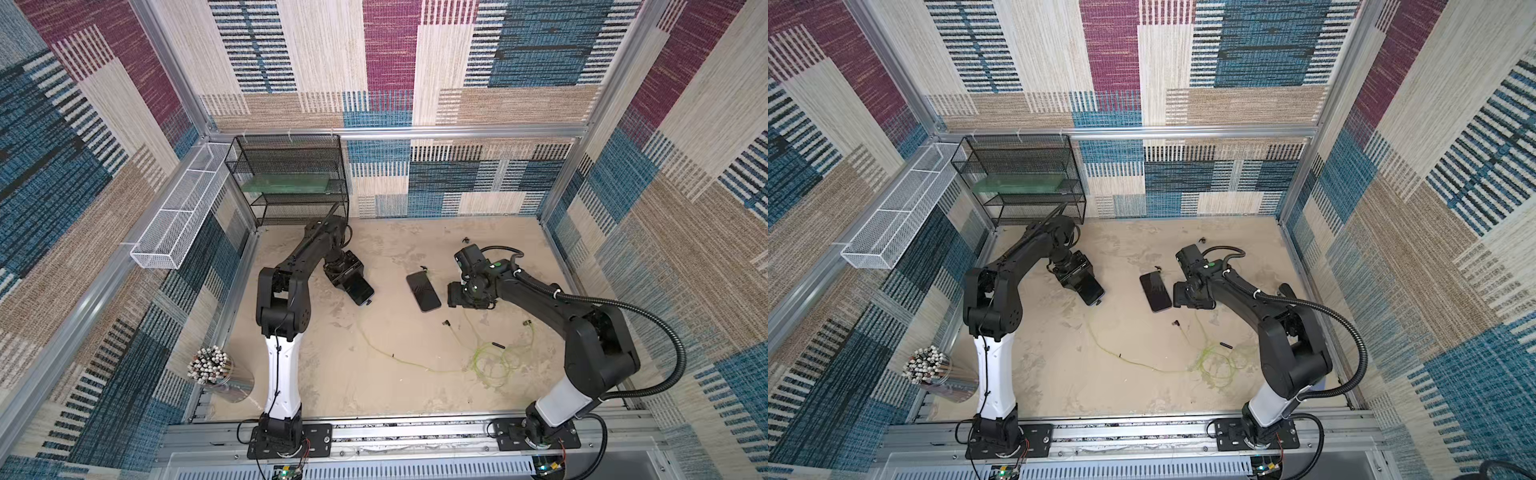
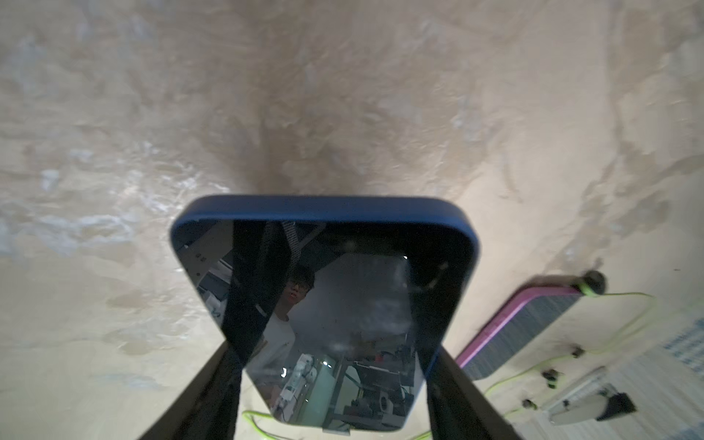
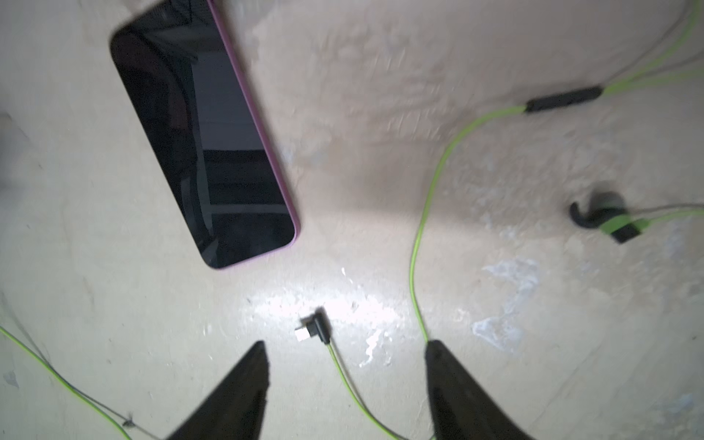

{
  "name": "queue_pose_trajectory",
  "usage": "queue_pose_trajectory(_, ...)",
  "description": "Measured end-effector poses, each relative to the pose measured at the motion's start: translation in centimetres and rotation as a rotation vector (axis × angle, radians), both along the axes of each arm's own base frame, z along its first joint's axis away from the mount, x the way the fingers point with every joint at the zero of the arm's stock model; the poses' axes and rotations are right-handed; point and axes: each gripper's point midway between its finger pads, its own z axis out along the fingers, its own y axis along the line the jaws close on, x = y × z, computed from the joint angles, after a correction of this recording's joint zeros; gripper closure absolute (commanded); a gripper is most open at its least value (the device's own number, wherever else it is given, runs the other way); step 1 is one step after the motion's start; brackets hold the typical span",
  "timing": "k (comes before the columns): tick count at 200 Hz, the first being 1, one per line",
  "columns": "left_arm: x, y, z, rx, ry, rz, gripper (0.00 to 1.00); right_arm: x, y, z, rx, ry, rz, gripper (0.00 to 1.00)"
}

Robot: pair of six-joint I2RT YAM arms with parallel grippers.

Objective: Plug wired earphones into phones
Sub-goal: Place the phone at the center of the board, then pick up the wired earphone from the center of the board.

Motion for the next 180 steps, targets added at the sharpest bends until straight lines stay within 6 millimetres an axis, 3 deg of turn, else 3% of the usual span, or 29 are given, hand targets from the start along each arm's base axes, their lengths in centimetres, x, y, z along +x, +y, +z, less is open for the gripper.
queue_pose_trajectory(27, -0.8, 0.5, -1.2, 0.023, 0.041, -0.031, 0.74, -2.4, 0.6, -1.5, -0.023, 0.078, 0.06, 0.58)
queue_pose_trajectory(38, -1.1, 0.5, -1.7, 0.027, 0.055, -0.04, 0.61, -2.9, 1.0, -2.0, -0.027, 0.094, 0.082, 0.58)
queue_pose_trajectory(94, -1.6, 0.7, -2.5, 0.031, 0.075, -0.06, 0.41, -5.0, 1.8, -4.5, -0.063, 0.165, 0.134, 0.6)
queue_pose_trajectory(148, -1.5, 0.7, -2.2, 0.015, 0.054, -0.057, 0.1, -5.8, 1.1, -6.5, -0.11, 0.197, 0.13, 0.75)
queue_pose_trajectory(167, -1.4, 0.4, -1.7, -0.003, 0.038, -0.058, 0.0, -5.9, 0.9, -6.6, -0.117, 0.192, 0.126, 0.87)
queue_pose_trajectory(180, -1.5, 0.4, -1.5, -0.011, 0.033, -0.056, 0.0, -5.8, 0.7, -6.6, -0.123, 0.189, 0.12, 0.95)
